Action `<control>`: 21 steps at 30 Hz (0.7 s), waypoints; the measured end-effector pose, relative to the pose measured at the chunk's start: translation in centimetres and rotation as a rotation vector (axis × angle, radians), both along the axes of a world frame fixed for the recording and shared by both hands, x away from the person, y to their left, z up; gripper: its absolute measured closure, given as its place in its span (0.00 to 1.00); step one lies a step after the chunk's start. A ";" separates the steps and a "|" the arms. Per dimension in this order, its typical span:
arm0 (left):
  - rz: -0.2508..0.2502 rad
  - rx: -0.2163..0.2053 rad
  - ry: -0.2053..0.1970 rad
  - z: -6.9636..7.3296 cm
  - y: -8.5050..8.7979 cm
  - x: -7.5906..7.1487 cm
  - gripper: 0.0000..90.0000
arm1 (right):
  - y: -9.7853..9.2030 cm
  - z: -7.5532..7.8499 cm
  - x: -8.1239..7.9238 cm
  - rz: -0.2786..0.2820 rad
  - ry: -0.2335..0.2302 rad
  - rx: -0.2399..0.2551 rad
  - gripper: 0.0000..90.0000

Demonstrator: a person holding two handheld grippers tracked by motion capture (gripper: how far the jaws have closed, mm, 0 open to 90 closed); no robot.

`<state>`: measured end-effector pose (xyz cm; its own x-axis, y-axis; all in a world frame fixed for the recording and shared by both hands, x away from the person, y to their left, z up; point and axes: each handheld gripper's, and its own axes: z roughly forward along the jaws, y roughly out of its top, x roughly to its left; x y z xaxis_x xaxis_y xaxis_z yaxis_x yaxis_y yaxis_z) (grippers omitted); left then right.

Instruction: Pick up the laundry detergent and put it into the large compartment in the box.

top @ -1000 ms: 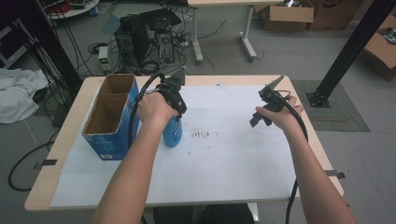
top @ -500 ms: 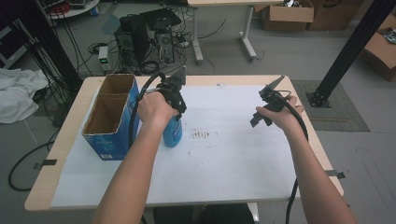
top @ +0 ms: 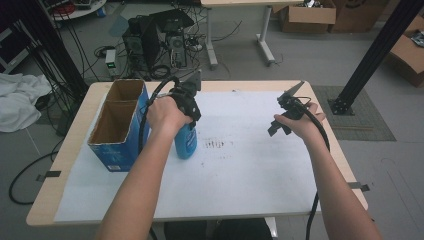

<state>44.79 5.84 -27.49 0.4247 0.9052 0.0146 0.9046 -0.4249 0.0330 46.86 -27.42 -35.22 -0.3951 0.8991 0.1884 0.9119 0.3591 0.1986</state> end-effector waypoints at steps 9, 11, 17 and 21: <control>-0.017 -0.017 -0.030 4.2 0.1 -0.8 0.42 | -0.1 0.2 -0.1 -0.010 0.005 0.007 0.18; -0.019 -0.020 -0.034 5.3 0.3 -1.1 0.42 | -0.1 0.2 -0.2 -0.010 0.006 0.009 0.18; -0.007 -0.030 -0.068 8.8 1.0 -1.9 0.42 | -0.2 0.3 -0.3 -0.010 0.004 0.011 0.18; 0.024 -0.044 -0.096 11.3 2.1 -2.5 0.42 | -0.4 0.4 -0.4 -0.011 -0.003 0.015 0.18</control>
